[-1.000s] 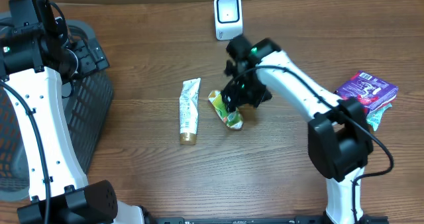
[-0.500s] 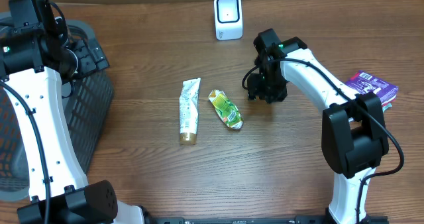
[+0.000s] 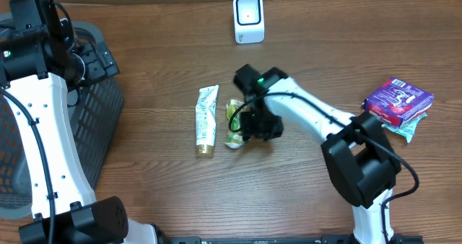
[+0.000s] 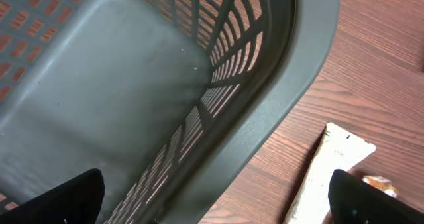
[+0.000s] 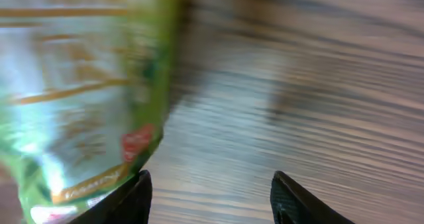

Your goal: Scan the item barcode

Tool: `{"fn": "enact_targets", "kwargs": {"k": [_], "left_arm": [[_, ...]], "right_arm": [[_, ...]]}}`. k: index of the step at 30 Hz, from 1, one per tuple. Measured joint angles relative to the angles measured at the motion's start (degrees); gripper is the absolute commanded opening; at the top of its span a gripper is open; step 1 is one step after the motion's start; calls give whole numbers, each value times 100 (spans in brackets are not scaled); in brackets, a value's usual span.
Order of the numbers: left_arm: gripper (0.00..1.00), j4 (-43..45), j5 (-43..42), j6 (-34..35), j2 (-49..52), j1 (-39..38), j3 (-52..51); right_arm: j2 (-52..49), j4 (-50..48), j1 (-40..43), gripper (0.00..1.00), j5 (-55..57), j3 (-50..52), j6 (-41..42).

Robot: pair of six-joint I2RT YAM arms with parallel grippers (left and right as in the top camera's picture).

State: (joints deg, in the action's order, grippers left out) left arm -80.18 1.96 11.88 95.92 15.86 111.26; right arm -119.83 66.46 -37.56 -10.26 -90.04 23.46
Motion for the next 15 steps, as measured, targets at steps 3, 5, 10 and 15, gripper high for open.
{"fn": "enact_targets", "kwargs": {"k": [3,5,10,15], "left_arm": [[100,0,0,0,0,0,0],[100,0,0,-2,0,0,0],[100,0,0,0,0,0,0],[100,2,2,-2,0,0,0]], "right_arm": [[0,-474,-354,69,-138,9,44],[0,-719,-522,78,-190,11,94],[0,-1311,-686,80,-258,15,291],[0,-2177,-330,79,-229,39,-114]]}}
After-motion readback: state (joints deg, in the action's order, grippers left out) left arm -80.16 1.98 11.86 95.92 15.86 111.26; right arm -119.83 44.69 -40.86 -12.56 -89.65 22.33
